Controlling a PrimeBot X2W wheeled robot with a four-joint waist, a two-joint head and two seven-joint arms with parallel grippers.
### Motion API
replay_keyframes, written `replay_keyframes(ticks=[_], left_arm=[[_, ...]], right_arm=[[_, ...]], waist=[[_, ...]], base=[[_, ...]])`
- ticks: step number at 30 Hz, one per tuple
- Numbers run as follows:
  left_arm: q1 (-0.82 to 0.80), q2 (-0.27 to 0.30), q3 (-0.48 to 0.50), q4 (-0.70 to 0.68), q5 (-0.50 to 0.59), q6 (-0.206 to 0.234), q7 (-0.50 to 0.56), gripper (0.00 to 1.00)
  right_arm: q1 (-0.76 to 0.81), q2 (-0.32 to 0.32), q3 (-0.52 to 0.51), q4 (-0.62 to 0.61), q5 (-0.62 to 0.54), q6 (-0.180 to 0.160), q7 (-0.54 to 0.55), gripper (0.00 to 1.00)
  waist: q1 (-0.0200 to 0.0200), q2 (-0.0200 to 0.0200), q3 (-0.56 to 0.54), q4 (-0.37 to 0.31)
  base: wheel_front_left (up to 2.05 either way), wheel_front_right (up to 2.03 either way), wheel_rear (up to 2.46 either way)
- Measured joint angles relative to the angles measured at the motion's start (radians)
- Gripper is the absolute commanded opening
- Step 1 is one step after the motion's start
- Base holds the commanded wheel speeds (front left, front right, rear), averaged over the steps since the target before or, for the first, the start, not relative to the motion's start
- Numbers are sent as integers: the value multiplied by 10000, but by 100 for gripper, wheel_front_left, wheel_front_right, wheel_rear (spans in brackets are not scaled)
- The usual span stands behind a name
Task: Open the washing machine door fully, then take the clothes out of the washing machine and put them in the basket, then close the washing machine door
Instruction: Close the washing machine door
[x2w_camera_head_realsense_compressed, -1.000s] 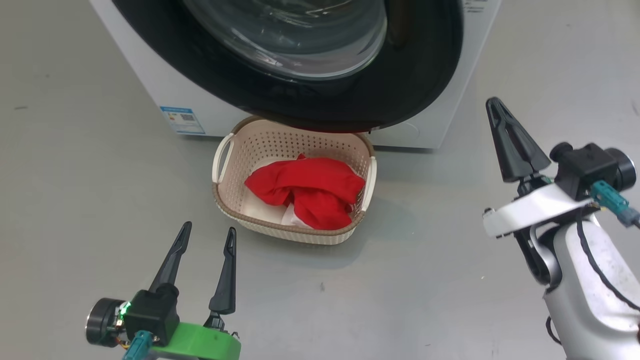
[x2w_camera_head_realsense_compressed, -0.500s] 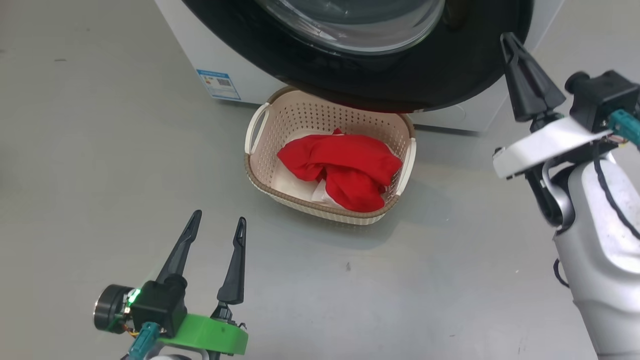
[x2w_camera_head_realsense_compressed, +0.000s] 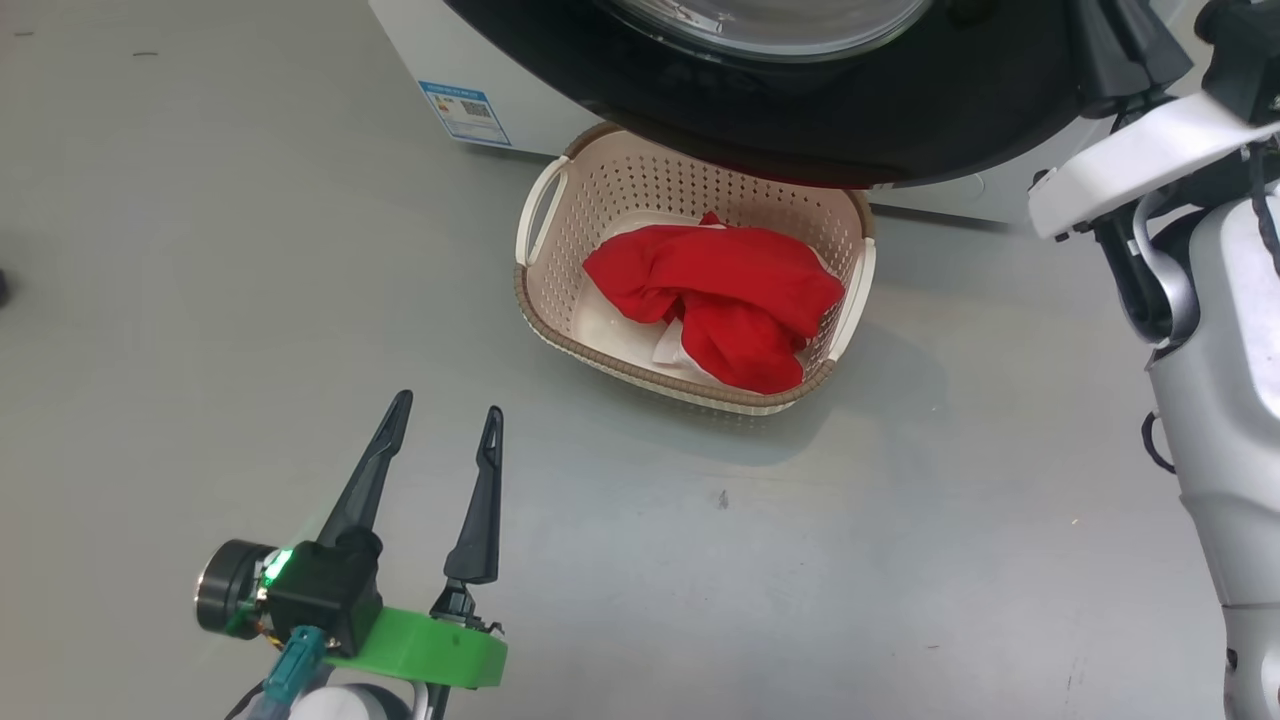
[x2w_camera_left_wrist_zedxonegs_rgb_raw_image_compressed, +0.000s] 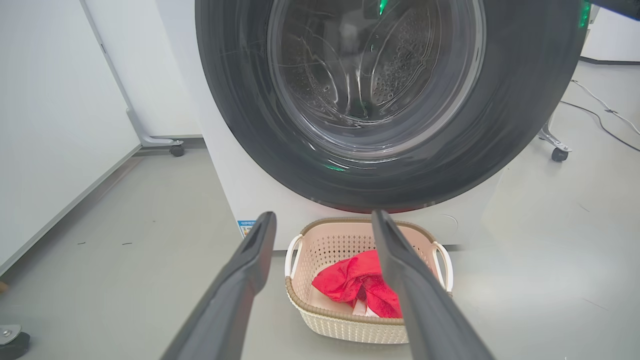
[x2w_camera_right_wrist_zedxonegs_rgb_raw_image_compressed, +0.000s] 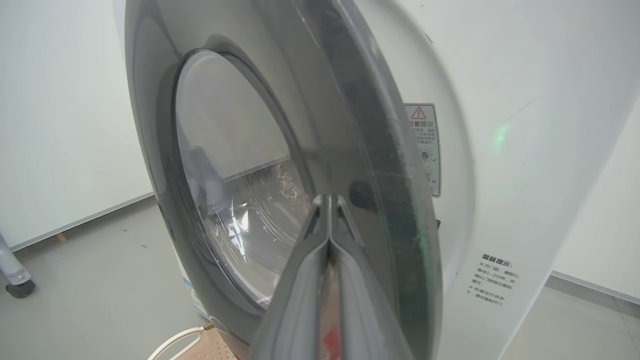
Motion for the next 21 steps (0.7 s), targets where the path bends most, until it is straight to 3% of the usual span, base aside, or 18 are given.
replay_keyframes(ticks=[21], left_arm=[[-516,-173,-337,104,12,-81,-163,100]], right_arm=[[-1974,-374,-286,1312,313,86,88,0]], waist=[[0,0,652,498]], base=[[0,0,0]])
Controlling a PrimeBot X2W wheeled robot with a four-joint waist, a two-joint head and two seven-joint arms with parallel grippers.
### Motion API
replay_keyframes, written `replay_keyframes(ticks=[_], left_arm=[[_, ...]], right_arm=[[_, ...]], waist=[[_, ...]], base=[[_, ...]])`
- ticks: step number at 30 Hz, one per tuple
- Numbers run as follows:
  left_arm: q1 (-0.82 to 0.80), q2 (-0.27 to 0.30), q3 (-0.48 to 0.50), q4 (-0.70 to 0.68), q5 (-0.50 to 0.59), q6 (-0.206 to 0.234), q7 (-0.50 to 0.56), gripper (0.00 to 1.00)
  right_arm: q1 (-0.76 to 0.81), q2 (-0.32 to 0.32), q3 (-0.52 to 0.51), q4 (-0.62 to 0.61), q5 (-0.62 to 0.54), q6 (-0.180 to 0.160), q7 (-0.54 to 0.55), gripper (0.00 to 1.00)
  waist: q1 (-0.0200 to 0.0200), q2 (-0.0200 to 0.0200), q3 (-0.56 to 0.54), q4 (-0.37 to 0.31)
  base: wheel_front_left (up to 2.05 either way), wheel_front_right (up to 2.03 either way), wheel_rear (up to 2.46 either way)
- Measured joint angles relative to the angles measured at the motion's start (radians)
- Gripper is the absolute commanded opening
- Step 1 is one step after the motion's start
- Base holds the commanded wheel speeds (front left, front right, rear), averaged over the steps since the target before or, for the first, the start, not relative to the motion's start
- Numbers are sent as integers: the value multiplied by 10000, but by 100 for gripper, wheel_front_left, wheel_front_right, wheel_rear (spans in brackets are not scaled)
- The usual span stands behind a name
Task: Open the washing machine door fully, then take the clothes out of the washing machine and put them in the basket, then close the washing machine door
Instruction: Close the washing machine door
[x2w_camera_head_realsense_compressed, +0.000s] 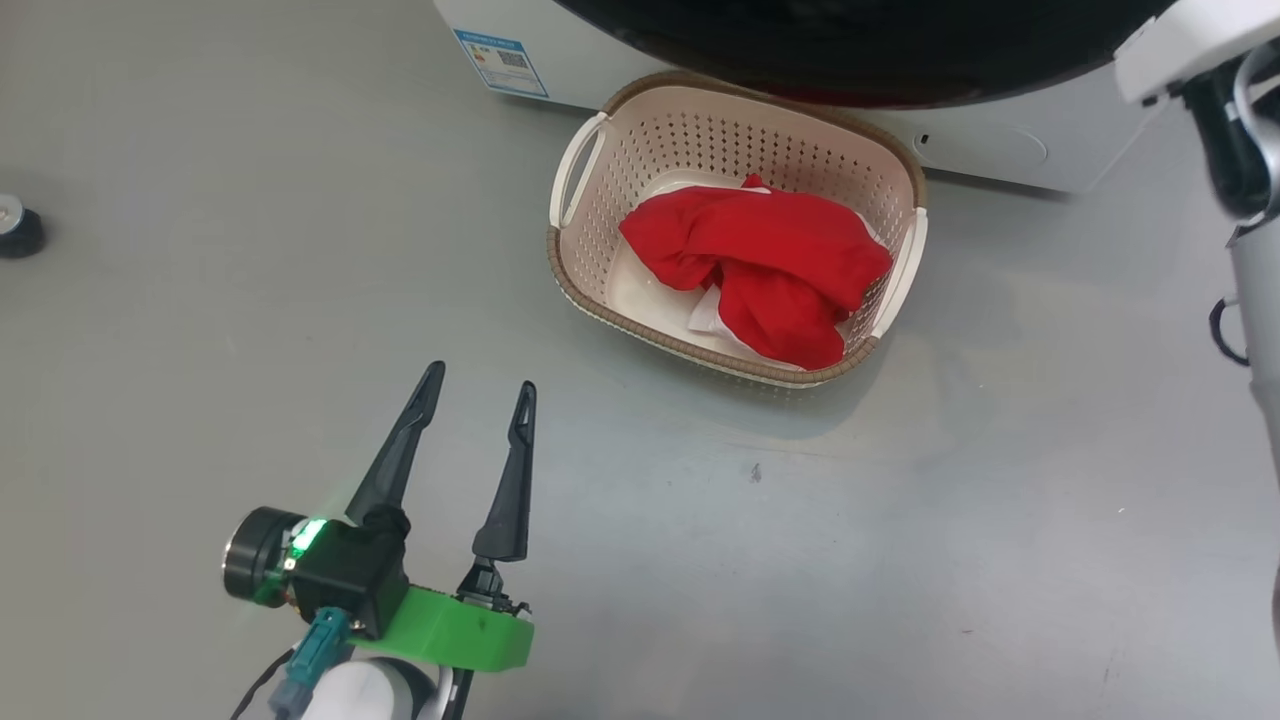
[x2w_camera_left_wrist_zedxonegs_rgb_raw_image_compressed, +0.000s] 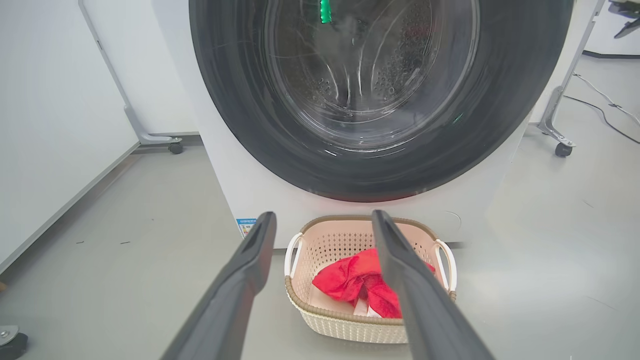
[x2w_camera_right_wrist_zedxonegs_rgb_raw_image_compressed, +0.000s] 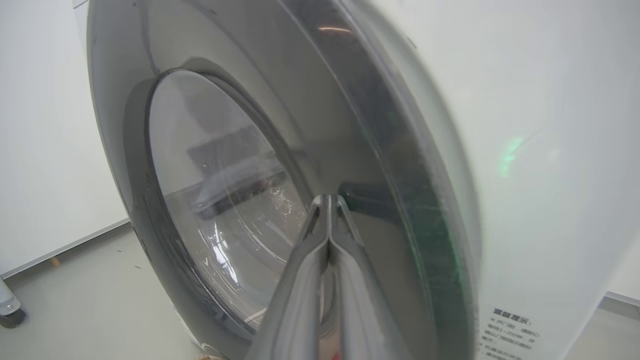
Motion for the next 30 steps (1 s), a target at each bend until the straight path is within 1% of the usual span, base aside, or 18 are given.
replay_keyframes(ticks=[7,11,20,30], left_arm=[[-228,-44,-217,123,-2,-84,-23,100],[-256,-56,-236,182,-4,-84,-98,100],[-425,-75,-205,276,-13,-82,-132,100],[-538,-92,-81,462,-15,-65,-186,100]], right_arm=[[-849,-389,-201,403,-79,-4,-2,0],[-1220,-454,-240,625,-151,-8,-8,0],[-1474,-355,-259,1210,-151,-4,-207,0],[-1490,-138,-42,1728,-146,-10,-631,0]], waist=[[0,0,186,194],[0,0,303,298],[0,0,411,397],[0,0,292,311]], base=[[0,0,0],[0,0,0],[0,0,0],[0,0,0]])
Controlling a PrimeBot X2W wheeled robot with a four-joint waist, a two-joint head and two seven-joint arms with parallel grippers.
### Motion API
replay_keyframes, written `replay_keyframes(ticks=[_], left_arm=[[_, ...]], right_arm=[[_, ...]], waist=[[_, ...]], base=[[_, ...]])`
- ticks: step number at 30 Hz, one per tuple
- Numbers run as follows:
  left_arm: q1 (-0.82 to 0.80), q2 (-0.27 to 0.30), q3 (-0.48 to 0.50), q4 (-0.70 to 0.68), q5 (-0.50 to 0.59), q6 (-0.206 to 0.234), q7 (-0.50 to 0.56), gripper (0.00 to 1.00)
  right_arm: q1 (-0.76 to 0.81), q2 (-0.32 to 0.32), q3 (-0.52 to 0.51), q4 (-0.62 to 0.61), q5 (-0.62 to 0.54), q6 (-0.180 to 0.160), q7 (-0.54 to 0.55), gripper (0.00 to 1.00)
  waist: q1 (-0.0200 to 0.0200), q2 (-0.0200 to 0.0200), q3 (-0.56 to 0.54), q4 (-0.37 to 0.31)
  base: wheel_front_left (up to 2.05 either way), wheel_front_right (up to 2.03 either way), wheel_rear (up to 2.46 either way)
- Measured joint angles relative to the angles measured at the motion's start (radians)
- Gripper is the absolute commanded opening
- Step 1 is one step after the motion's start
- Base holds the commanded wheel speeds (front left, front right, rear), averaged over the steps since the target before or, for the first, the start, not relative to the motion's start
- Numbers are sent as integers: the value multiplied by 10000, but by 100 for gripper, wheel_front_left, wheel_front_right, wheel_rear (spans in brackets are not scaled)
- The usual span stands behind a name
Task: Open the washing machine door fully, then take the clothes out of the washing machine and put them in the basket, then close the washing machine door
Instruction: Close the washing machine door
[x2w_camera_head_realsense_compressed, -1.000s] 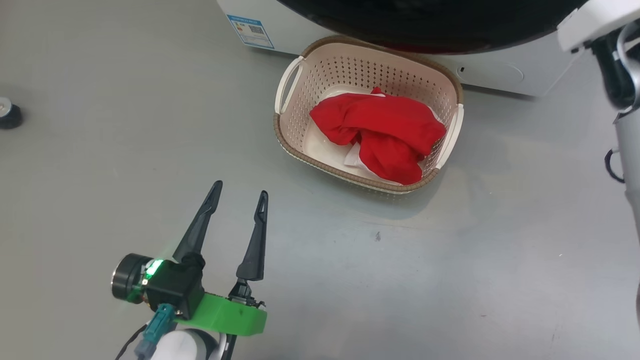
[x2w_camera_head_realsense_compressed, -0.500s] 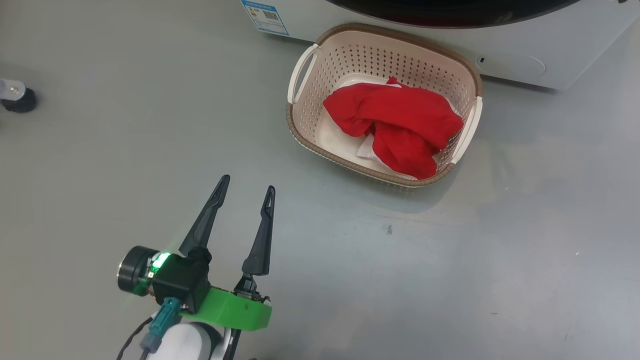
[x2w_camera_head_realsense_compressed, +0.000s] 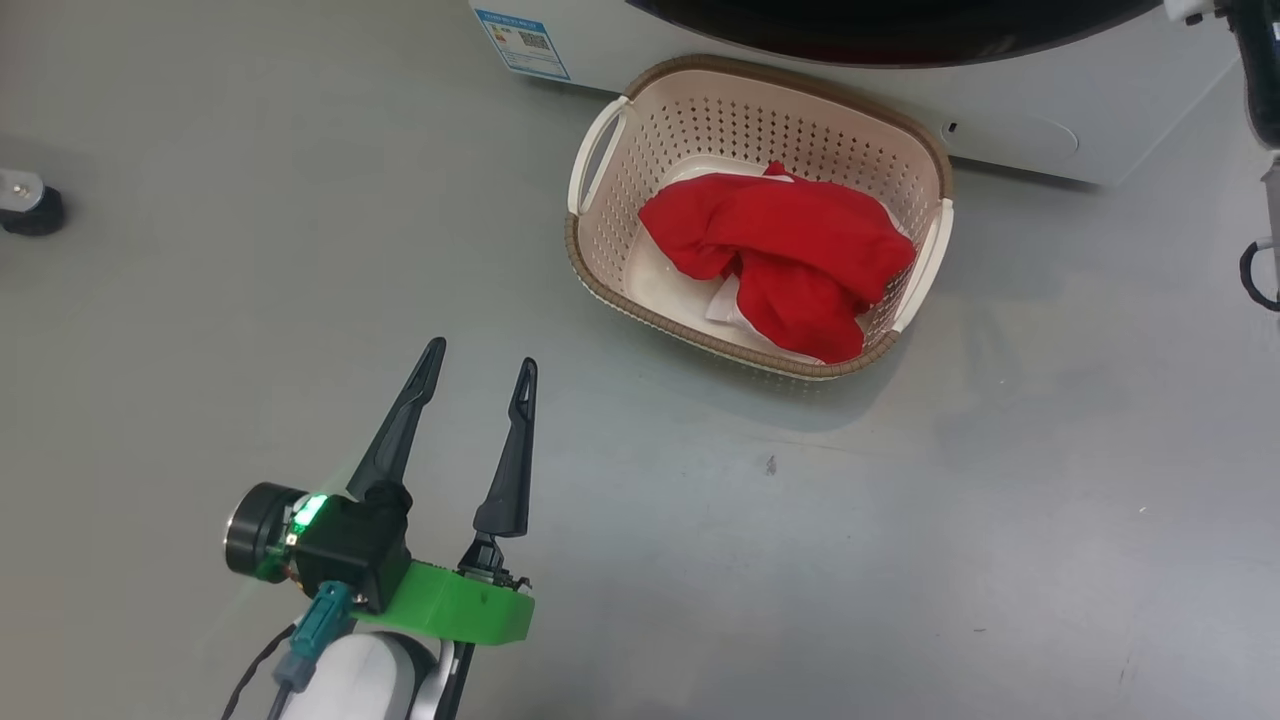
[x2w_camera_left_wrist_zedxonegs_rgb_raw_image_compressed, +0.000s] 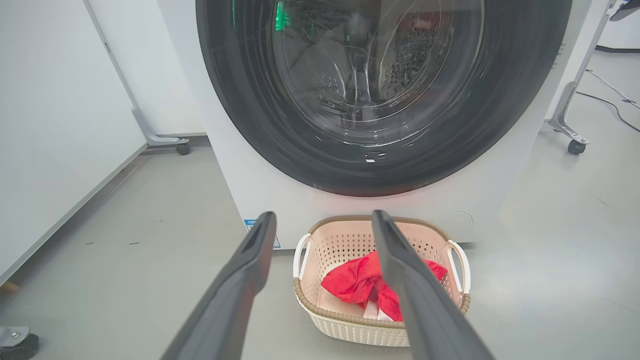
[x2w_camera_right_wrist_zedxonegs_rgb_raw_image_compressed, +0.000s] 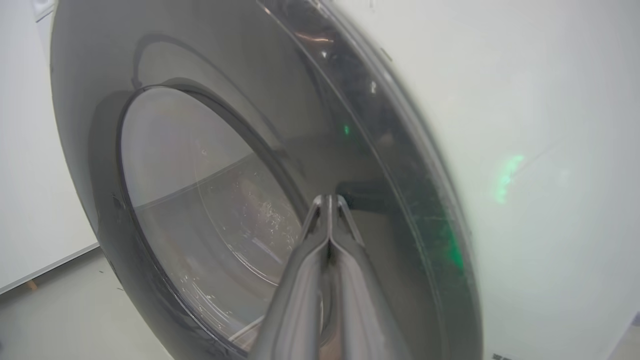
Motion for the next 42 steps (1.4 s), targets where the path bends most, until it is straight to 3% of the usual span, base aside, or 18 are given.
replay_keyframes(ticks=[15,17,18,19,36,42], left_arm=[[-1,-12,320,136,-59,88,-4,100],[-1,-12,318,144,-59,88,-4,100],[-1,-12,324,146,-59,88,-4,100],[-1,-12,330,155,-59,88,-4,100],[187,84,677,443,-79,88,-31,100],[477,146,732,633,-113,90,-33,100]], right_arm=[[1719,606,527,-343,366,6,-811,3],[2118,652,523,-385,464,8,-897,47],[2322,688,516,-412,512,8,-899,83],[2515,738,504,-443,604,8,-903,100],[5590,1576,349,-1064,949,-19,-1058,100],[6648,1662,107,-1760,957,-245,-1058,100]], waist=[[0,0,-582,-574],[0,0,-662,-662],[0,0,-705,-705],[0,0,-748,-750],[0,0,-1616,-1772],[0,0,-1988,-2227]], base=[[0,0,0],[0,0,0],[0,0,0],[0,0,0],[0,0,0],[0,0,0]])
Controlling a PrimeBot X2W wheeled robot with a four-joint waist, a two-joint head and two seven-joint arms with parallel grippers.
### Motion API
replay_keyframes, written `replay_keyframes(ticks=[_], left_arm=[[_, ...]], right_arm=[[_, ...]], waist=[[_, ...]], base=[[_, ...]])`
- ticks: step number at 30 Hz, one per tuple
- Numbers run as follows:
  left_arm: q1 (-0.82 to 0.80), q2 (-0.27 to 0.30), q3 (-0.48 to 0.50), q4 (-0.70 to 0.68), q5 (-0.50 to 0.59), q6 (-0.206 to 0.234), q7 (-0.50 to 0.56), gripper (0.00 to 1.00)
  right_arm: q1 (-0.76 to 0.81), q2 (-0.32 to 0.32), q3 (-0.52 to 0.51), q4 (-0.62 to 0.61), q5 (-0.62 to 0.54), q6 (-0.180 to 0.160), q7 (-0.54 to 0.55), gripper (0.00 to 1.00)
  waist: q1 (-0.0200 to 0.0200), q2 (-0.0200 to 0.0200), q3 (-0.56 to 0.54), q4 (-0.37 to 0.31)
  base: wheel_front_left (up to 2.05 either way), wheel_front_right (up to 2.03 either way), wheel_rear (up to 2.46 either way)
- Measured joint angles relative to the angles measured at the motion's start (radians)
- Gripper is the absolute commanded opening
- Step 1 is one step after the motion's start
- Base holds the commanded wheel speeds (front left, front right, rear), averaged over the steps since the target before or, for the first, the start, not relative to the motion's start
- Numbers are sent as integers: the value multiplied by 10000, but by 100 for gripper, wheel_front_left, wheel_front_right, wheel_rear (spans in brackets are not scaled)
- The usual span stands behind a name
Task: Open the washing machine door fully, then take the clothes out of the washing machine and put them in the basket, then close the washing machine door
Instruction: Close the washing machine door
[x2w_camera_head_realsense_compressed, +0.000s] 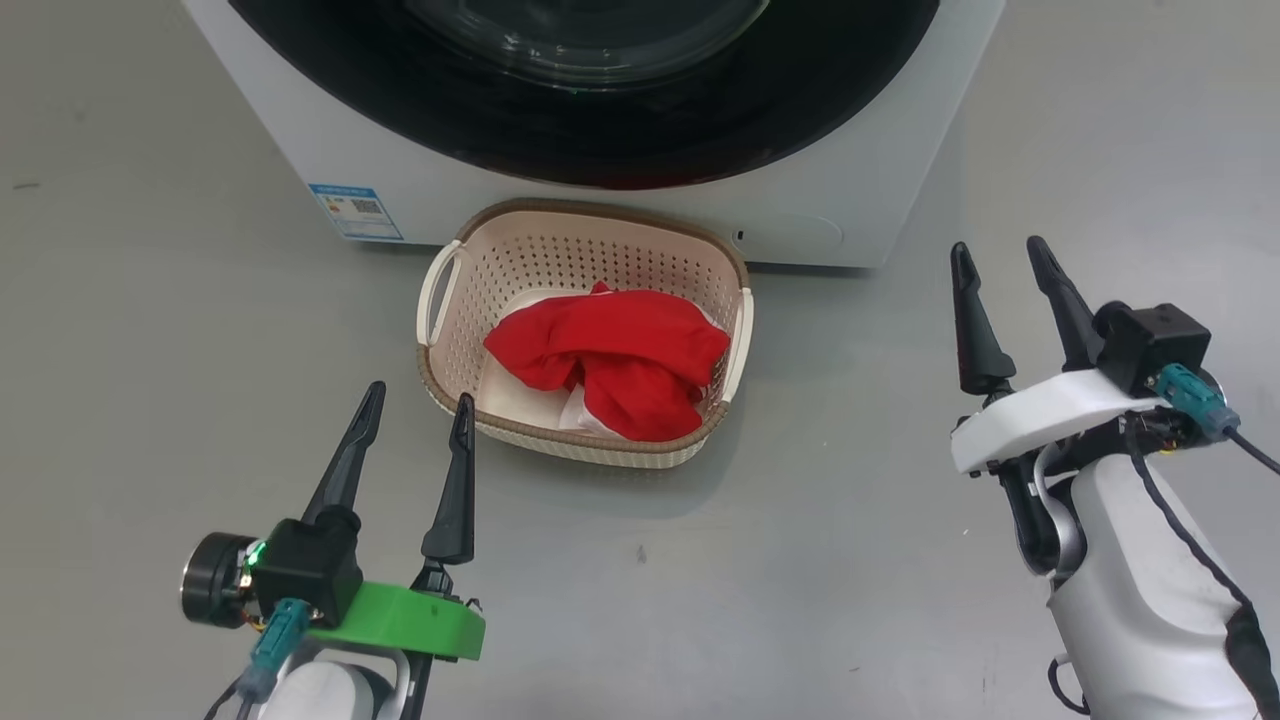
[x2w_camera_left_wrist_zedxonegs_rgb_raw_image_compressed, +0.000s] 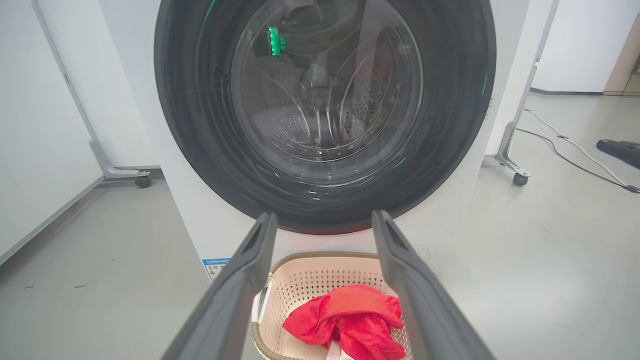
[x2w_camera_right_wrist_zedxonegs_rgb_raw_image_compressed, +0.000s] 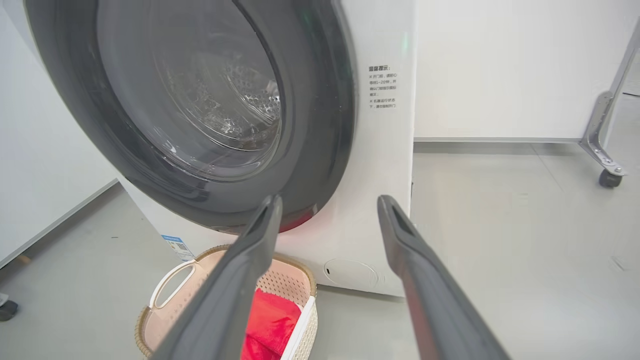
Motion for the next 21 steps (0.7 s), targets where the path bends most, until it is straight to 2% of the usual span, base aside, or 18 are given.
replay_keyframes(ticks=[10,21], left_arm=[[625,125,-15,192,-155,-2,2,100],[1220,169,-117,389,-324,-4,59,100]], right_arm=[[1545,31,-140,-982,-219,-186,0,100],[3107,194,-69,-1569,-274,-203,0,100]], waist=[[0,0,-763,-617],[0,0,-1640,-1012]], base=[[0,0,0],[0,0,0]])
